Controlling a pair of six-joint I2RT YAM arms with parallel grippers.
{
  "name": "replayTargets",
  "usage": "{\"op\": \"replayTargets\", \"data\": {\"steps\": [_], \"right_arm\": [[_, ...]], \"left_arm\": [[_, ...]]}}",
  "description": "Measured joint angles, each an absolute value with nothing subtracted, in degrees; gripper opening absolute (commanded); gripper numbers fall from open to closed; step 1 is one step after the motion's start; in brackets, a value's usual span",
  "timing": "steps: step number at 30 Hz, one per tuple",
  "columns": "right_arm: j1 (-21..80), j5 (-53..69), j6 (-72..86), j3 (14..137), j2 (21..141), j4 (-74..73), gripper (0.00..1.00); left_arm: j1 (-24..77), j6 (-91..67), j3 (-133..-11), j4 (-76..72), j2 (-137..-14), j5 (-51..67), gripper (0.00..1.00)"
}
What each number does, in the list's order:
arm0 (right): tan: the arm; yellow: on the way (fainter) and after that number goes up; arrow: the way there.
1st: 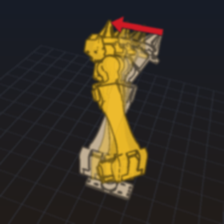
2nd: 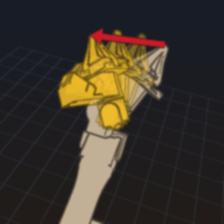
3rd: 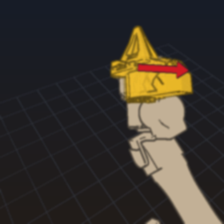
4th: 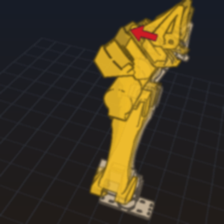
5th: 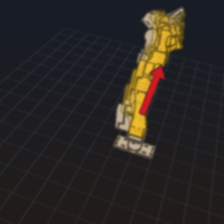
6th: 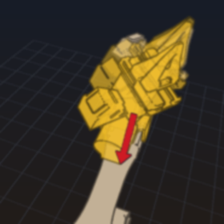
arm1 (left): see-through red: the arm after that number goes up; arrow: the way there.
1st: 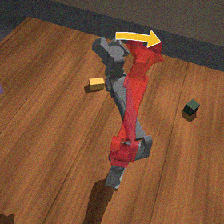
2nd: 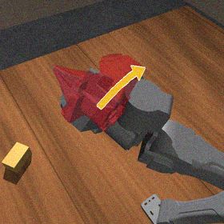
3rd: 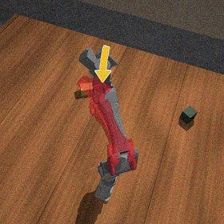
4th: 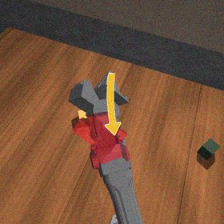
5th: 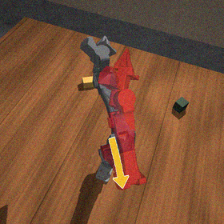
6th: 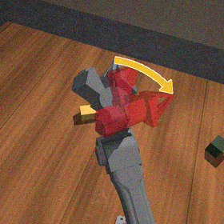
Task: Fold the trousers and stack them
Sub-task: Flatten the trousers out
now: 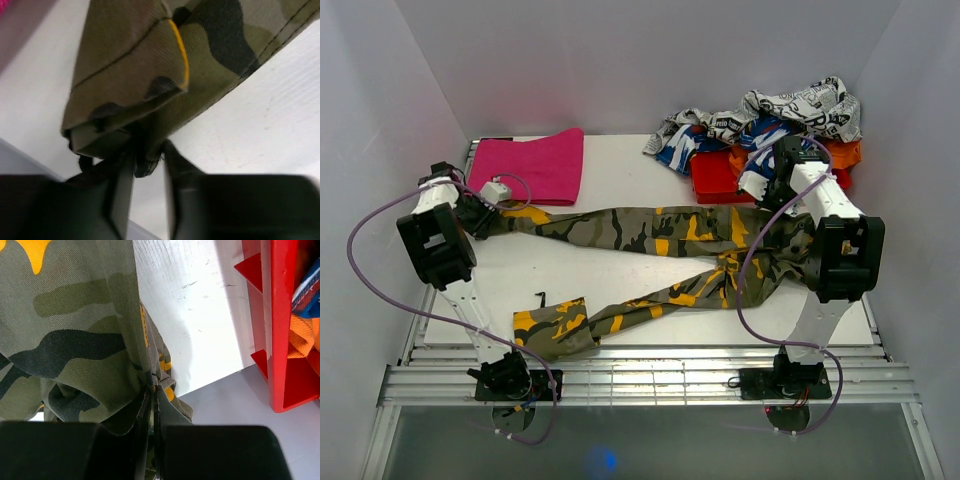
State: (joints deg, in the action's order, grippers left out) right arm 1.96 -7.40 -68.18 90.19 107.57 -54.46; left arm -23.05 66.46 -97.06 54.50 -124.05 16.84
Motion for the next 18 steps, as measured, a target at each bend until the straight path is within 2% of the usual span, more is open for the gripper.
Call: {"op": "replayTargets", "data": {"steps": [1, 2, 5, 13, 18], "right_arm": [[1.96, -7.4, -68.18, 90.19, 107.48, -54.46, 0.08], [1.96, -7.4, -68.18, 90.19, 107.31, -54.46, 0.08], [1.96, -7.38, -68.34, 89.76, 106.04, -54.39, 0.08], [-0.43, -5.74, -68.82, 86.35, 100.44, -54.08, 0.08], [-3.46, -0.62, -69.58, 83.26, 94.7, -53.98, 0.08]], "left_arm": [[-23.0, 66.57, -96.99, 53.8, -124.05, 16.25, 0.29], [-23.0, 66.63, -96.88, 53.23, -124.05, 15.84, 0.17], [-23.14, 66.78, -96.01, 52.34, -123.35, 15.55, 0.0], [-27.62, 59.9, -97.25, 59.96, -118.06, 19.18, 0.0], [-33.5, 51.86, -97.82, 65.1, -105.86, 26.11, 0.0]]}}
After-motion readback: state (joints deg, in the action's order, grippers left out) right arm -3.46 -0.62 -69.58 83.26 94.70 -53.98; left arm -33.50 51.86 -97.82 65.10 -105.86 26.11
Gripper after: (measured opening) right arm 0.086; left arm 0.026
